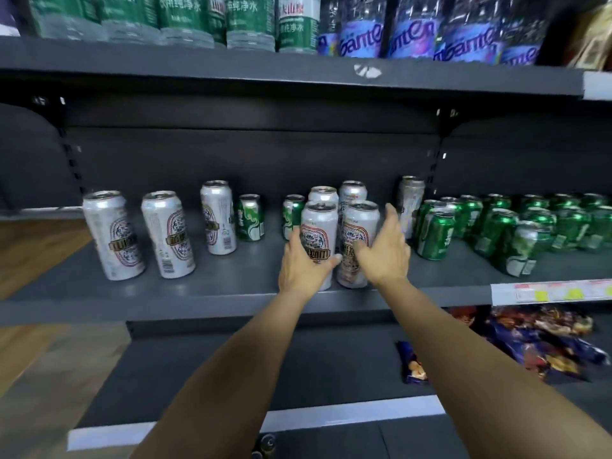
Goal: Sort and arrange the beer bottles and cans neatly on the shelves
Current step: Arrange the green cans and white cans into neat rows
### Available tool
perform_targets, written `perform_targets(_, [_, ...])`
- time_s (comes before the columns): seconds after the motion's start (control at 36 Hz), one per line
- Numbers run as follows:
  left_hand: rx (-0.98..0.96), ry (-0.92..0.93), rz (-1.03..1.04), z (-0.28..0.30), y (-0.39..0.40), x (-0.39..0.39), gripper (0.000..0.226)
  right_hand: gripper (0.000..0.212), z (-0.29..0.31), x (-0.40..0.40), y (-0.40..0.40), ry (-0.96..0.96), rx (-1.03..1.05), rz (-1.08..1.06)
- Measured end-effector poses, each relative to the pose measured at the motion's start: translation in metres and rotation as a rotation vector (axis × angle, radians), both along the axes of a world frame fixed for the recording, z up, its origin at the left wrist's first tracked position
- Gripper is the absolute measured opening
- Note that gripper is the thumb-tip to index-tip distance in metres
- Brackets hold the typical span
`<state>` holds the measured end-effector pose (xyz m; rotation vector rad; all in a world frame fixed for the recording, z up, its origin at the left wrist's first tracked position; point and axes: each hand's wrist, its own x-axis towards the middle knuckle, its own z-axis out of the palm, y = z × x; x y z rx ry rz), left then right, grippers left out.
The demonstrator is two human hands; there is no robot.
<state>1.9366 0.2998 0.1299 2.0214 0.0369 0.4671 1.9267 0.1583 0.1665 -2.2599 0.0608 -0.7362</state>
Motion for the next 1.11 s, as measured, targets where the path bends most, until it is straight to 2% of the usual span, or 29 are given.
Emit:
perform_targets(0.08, [0.001,0.049,0.031,-0.009,-0.002,0.006,0.082,0.096,-0.011,0.002,0.004,0.088,0.078,0.102])
perform_targets(0.17, [0.006,0.064,0.058,-0.012,0.001,0.010,0.068,0.103,-0.015,0.009,0.008,0.140,0.122,0.054])
perform_targets(0.25, [0.020,0.051,0.091,-0.012,0.005,0.009,0.063,0.087,-0.014,0.014,0.010,0.208,0.145,-0.040])
perform_targets(0.33, [0.088,0.031,0.168,-0.010,0.018,0.003,0.066,0.063,-0.013,0.014,0.017,0.181,0.081,-0.068])
perform_targets(0.44, [0.111,0.020,0.288,-0.001,0.048,-0.005,0.072,0.057,-0.008,0.011,0.038,0.124,0.044,-0.024])
perform_targets(0.56, [0.037,0.027,0.399,0.007,0.080,-0.012,0.067,0.057,0.003,0.011,0.072,0.098,-0.021,0.092])
perform_targets(0.72, [0.019,0.057,0.464,-0.001,0.123,-0.015,0.074,0.058,0.001,0.015,0.121,0.132,-0.053,0.237])
perform_targets(0.94, [0.016,0.059,0.442,-0.008,0.131,-0.011,0.074,0.060,-0.008,0.024,0.143,0.198,-0.086,0.199])
perform_targets(1.03, [0.017,0.005,0.472,-0.010,0.124,-0.015,0.074,0.061,-0.009,0.025,0.139,0.203,-0.083,0.228])
perform_targets(1.11, [0.113,-0.143,0.615,-0.006,0.110,-0.025,0.072,0.070,-0.008,0.021,0.128,0.161,-0.099,0.249])
